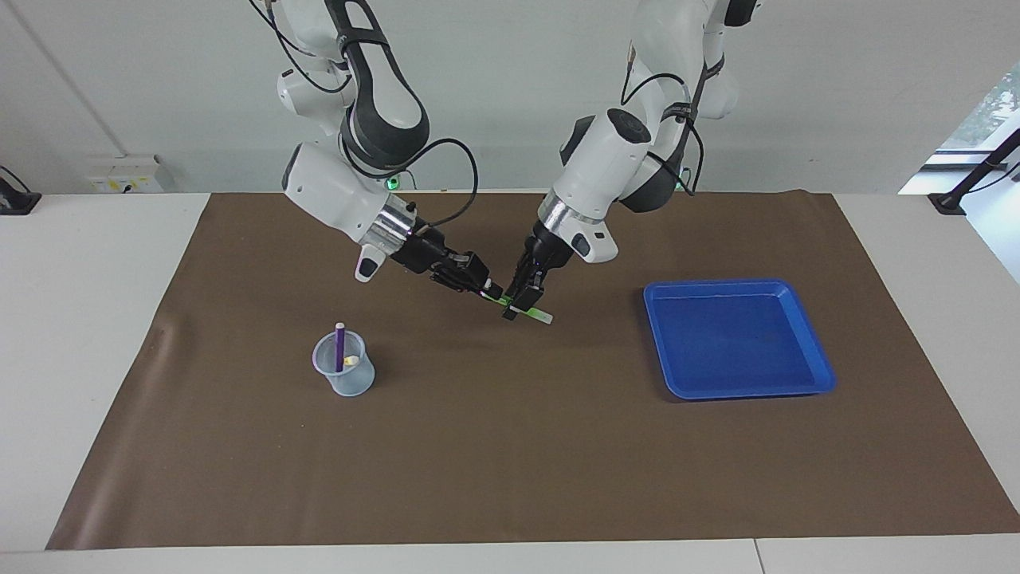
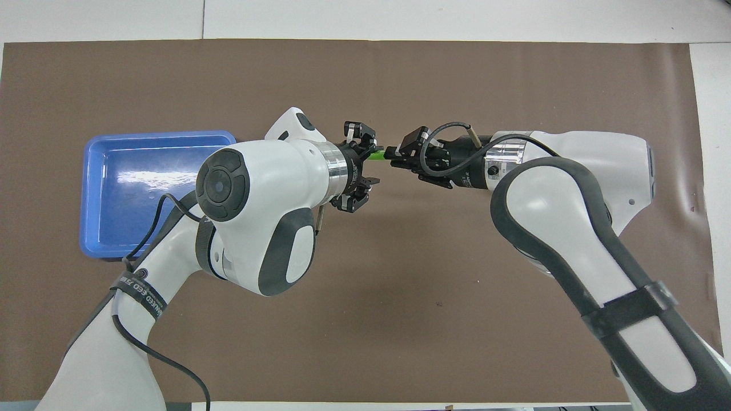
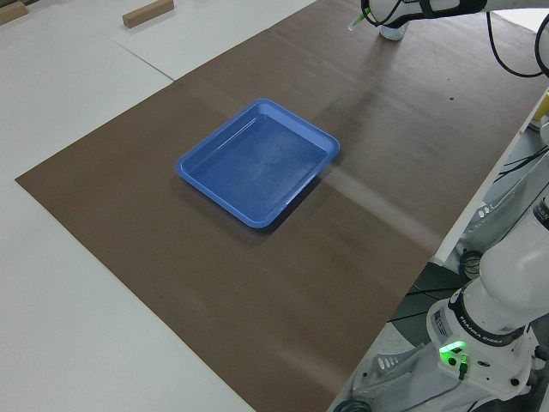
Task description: Transfer and insert pens with both arms
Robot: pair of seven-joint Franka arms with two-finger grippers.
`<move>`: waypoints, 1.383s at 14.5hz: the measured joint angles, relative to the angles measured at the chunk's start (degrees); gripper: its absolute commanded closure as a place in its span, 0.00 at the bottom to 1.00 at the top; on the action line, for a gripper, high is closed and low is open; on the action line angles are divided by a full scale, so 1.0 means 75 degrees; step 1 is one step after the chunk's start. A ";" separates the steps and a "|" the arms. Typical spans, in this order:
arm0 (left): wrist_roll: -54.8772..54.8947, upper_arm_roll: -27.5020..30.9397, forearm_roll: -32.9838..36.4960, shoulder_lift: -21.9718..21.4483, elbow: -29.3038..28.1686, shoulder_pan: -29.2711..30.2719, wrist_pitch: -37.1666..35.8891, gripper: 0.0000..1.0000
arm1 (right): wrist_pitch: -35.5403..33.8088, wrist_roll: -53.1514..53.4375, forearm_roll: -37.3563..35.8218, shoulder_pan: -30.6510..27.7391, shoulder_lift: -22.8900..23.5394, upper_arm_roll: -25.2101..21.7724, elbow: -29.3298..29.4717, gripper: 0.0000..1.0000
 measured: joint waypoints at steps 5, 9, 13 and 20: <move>0.1918 0.0108 0.0001 -0.0004 -0.0115 0.0535 -0.0651 0.00 | -0.3260 -0.0522 -0.3554 -0.1627 0.0403 -0.0026 0.2304 1.00; 0.4521 0.0148 0.0064 -0.0066 -0.0350 0.1250 -0.1150 0.00 | -0.4045 -0.2414 -0.5699 -0.2022 0.0793 -0.0030 0.2982 1.00; 0.7175 0.0174 0.1097 -0.0274 -0.0531 0.2165 -0.2317 0.00 | -0.3802 -0.3179 -0.7061 -0.1973 0.1009 0.0010 0.2874 1.00; 1.0543 0.0202 0.1861 -0.0958 -0.0567 0.3739 -0.3715 0.00 | -0.2795 -0.3574 -0.7319 -0.1950 0.0909 0.0020 0.2147 1.00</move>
